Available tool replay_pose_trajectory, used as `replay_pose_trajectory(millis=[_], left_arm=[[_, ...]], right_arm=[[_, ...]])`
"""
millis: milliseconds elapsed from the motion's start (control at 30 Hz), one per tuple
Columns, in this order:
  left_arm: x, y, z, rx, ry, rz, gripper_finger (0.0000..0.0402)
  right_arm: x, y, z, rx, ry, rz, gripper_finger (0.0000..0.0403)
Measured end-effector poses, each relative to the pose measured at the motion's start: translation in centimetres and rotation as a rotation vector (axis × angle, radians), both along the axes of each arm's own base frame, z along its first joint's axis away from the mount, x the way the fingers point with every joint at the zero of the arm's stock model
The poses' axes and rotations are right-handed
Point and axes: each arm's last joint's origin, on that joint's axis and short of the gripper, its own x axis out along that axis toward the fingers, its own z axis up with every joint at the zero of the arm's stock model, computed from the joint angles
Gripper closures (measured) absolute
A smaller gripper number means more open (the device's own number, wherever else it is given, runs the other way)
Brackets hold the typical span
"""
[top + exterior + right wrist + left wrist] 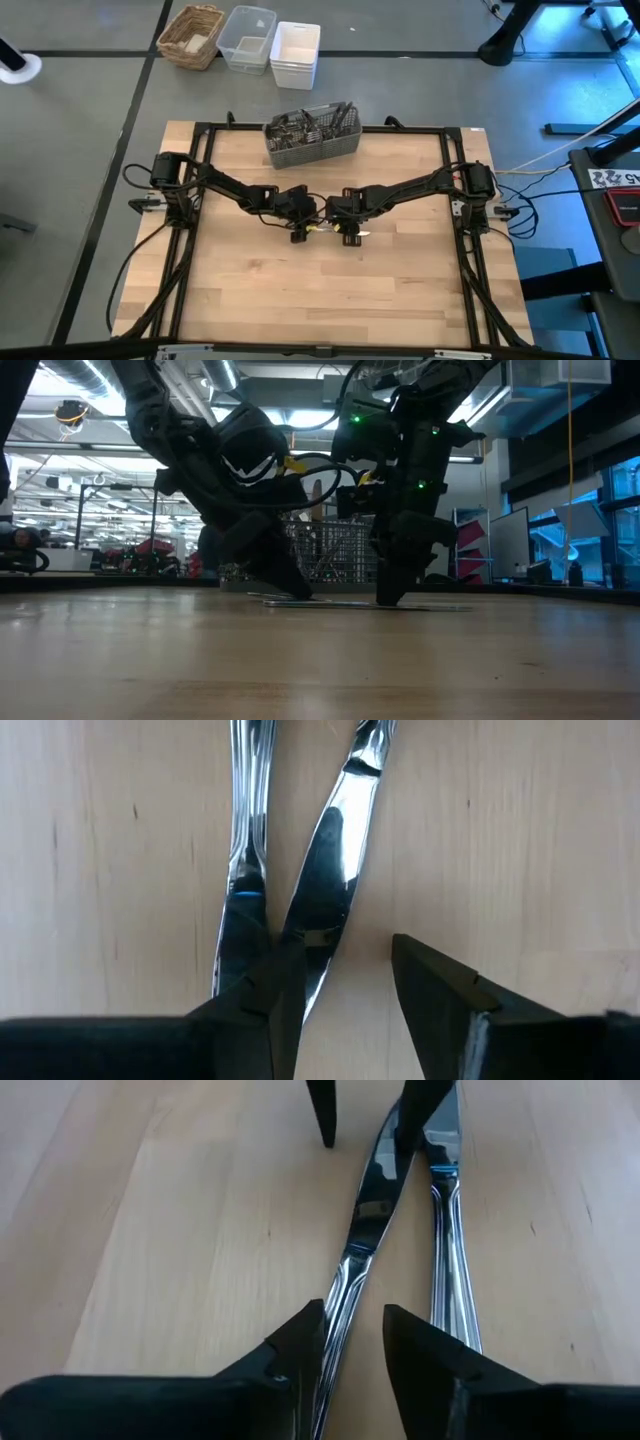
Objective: Sort silverware
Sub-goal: Put the silver knife into the silverware rack
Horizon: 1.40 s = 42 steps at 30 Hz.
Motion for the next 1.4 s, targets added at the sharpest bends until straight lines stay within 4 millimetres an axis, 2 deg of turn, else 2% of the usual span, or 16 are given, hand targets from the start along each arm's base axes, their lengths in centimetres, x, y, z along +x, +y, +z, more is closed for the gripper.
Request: replay_pose_trajectory(millis=[300,633,867,1033,1167,1267,1400], left_arm=[[0.3,-0.4,0.2,0.080,-0.032,-0.081,0.0298],[0.4,-0.8,0.4,0.104,-0.051,-0.096,0.0298],[0.0,0.1,0.1,0.096,0.009,-0.076,0.0298],[-0.2,1.2,-0.1,0.024,0.026,-0.007,0.0298],[-1.0,1.9,-0.5,-0.092,0.123,-0.006,0.0302],[-1.6,2.0,-0.8,-0.144,0.191,-0.008,0.0317],[-1.6,1.6,-0.8,-0.148,0.191,-0.009,0.0344]], right_arm=[[-0.1,0.0,0.0,-0.004,0.005,0.001,0.0251],[-0.1,0.0,0.0,-0.008,0.004,0.000,0.0251],[-0.1,0.0,0.0,-0.005,0.004,0.000,0.0251],[0.0,0.0,0.0,0.001,0.003,0.002,0.0251],[0.0,0.0,0.0,0.002,-0.005,0.001,0.0251],[0.2,0.0,0.3,0.002,-0.008,-0.003,0.0251],[0.7,0.0,1.4,0.008,0.017,-0.006,0.0251]])
